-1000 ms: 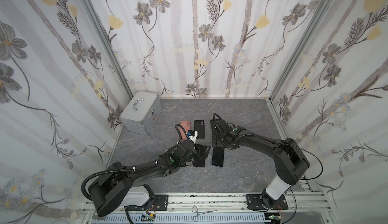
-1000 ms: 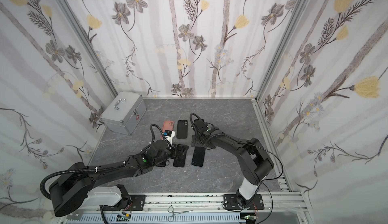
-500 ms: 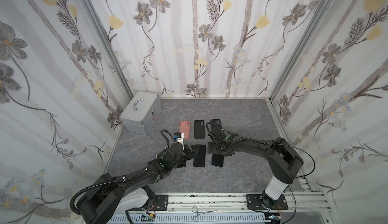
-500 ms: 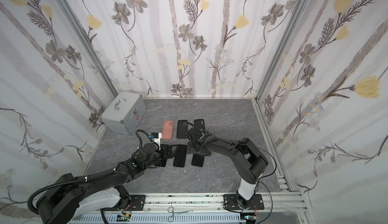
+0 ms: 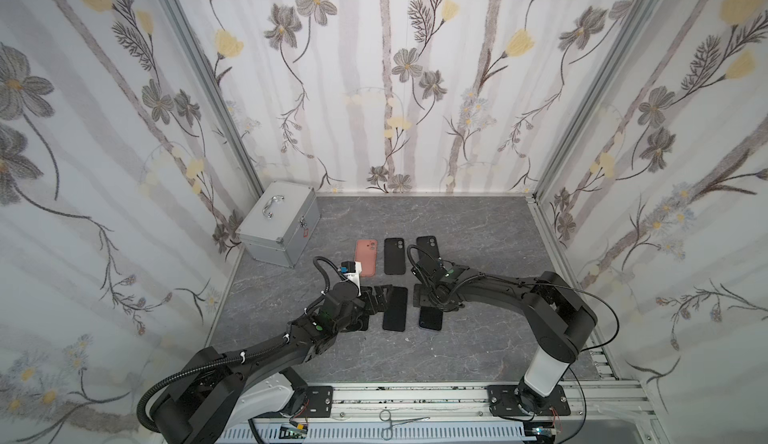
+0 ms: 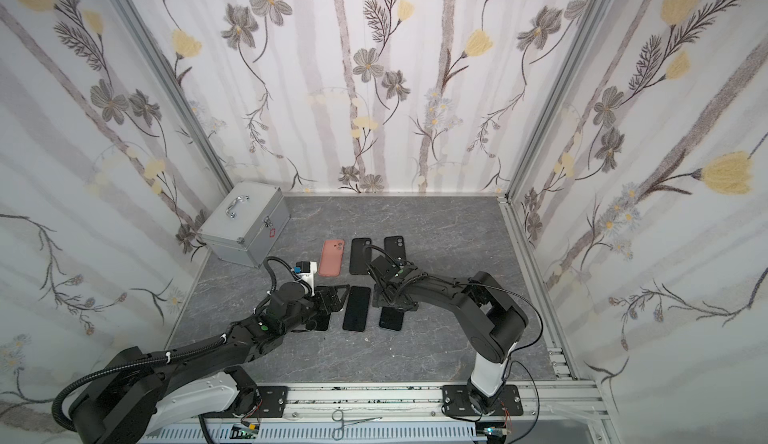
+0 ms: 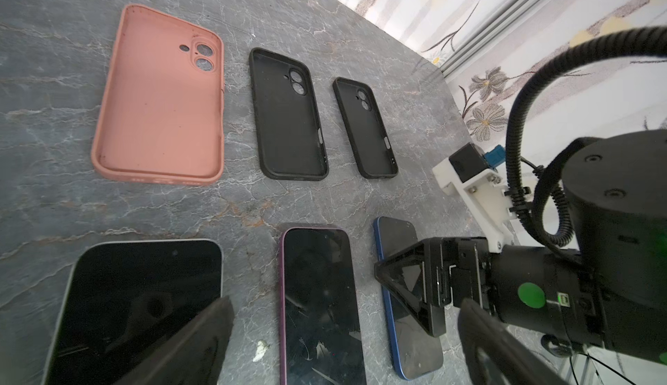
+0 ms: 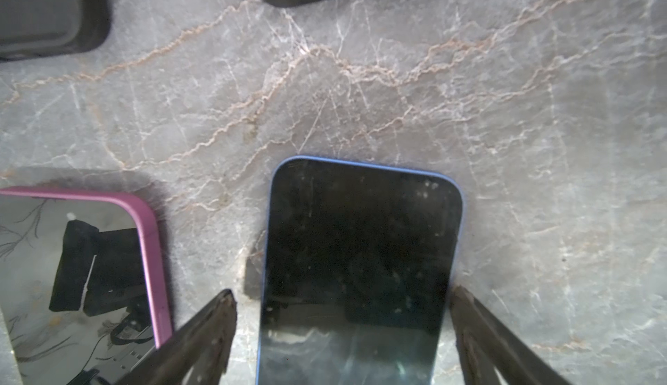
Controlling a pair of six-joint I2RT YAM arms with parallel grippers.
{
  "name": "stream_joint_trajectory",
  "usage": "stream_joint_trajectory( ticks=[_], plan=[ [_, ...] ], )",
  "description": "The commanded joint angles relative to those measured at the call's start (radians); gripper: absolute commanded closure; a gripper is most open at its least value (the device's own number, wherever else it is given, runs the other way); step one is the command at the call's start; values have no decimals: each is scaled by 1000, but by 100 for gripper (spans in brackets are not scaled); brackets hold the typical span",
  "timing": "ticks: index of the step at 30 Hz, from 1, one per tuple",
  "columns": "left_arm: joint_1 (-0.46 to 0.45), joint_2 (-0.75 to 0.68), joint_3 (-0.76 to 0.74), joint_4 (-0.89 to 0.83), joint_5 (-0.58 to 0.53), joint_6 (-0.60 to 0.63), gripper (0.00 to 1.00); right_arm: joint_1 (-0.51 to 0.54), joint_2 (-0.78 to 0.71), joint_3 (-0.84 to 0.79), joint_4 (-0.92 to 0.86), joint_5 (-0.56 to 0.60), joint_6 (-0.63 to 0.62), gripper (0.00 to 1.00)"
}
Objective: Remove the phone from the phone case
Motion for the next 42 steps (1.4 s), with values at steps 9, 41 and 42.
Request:
stream_joint_trajectory(
  ticks=[9,41,42],
  plan=[
    [12,20,16,39,8,-12,0,-1,32,-18,20,-26,-60,19],
    [114,-265,10,69,-466,404,0,-235,-608,-218,440,101,-312,0],
    [140,-263,13,74,-467,423,0,-261,-637,-246,483,104,-328,0]
  ],
)
